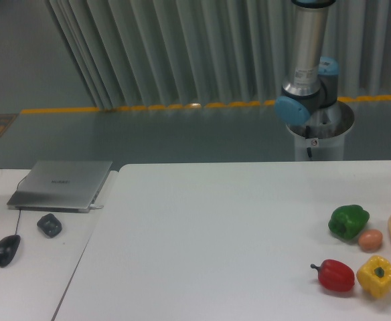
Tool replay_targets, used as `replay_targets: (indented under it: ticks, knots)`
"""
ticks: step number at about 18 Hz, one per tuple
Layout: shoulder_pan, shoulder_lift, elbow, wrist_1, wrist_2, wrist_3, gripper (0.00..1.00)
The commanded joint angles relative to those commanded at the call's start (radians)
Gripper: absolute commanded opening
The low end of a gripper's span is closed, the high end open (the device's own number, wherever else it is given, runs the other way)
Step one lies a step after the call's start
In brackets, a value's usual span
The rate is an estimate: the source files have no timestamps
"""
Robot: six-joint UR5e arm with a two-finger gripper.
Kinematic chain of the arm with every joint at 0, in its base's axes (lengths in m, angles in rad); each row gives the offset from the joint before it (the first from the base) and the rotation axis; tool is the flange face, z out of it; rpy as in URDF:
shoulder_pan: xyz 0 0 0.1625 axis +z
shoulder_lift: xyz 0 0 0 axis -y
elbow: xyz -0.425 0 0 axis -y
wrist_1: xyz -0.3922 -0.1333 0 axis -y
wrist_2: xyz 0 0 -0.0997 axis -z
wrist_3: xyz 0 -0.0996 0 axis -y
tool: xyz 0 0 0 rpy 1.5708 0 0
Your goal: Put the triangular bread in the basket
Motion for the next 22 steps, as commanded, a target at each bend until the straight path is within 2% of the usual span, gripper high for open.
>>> replay_targets:
  ticks: [3, 18, 22]
  knots:
    - [-0.02, 0.0, 0.0, -0.005, 0.035, -0.003, 1.0]
    - [-0.028, -0.012, -0.035, 0.002, 0.017, -0.024, 1.0]
    - [-0.057, -0.006, -0.035, 0.0, -0.02, -0.198, 1.0]
